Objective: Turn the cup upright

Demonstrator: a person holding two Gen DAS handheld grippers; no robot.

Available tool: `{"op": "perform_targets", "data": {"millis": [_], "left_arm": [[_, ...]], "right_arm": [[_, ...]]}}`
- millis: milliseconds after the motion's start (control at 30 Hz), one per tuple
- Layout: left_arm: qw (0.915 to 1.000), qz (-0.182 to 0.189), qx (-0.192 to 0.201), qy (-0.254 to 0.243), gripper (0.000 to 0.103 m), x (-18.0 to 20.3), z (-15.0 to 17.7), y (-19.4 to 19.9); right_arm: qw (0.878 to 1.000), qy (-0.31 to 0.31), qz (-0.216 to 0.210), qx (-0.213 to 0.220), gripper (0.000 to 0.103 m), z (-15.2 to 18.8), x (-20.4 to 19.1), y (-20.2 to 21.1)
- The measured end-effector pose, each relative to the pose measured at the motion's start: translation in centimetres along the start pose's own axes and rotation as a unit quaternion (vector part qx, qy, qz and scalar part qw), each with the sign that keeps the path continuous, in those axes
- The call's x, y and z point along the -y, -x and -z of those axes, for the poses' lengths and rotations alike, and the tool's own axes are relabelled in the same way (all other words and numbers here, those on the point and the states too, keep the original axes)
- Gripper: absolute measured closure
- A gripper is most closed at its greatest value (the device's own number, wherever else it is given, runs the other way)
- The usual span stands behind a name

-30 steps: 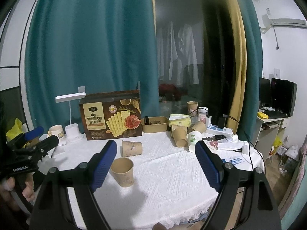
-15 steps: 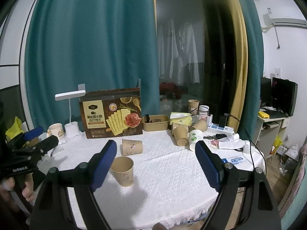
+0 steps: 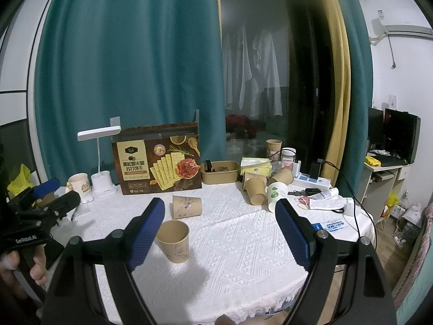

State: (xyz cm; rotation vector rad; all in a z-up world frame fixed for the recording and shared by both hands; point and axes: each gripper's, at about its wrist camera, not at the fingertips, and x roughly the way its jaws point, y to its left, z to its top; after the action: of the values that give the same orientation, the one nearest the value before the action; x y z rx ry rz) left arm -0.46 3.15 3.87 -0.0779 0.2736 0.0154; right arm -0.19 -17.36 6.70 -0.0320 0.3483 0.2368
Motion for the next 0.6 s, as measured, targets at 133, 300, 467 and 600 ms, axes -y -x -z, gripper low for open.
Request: {"op": "perform_targets", "data": {"millis": [133,300,467,600], "left_arm": [[1.0000,0.000,0.000,0.000,0.000,-0.03,0.02,-0.01],[1.0000,0.000,0.000,0.000,0.000,-0.03,0.05,0.00],[1.0000,0.000,-0.001,0.001,0.000,-0.08,0.04,0.00],[1.0000,0.000,0.000,0.001,0.000,-0.10,0.03,-0.01]], "right_arm": [[1.000,0.001,-0.001,-0.001,0.021,0.20,-0.16,-0.12],[1.000,0.001,-0.001,-0.001,0.021,0.41,-0.27,-0.13],[1.000,0.001,-0.002,-0.003,0.021,0.52,-0.36,-0.11],[1.000,0.000,-0.002,-0.003,0.021,0.46,-0.40,-0.19]]}}
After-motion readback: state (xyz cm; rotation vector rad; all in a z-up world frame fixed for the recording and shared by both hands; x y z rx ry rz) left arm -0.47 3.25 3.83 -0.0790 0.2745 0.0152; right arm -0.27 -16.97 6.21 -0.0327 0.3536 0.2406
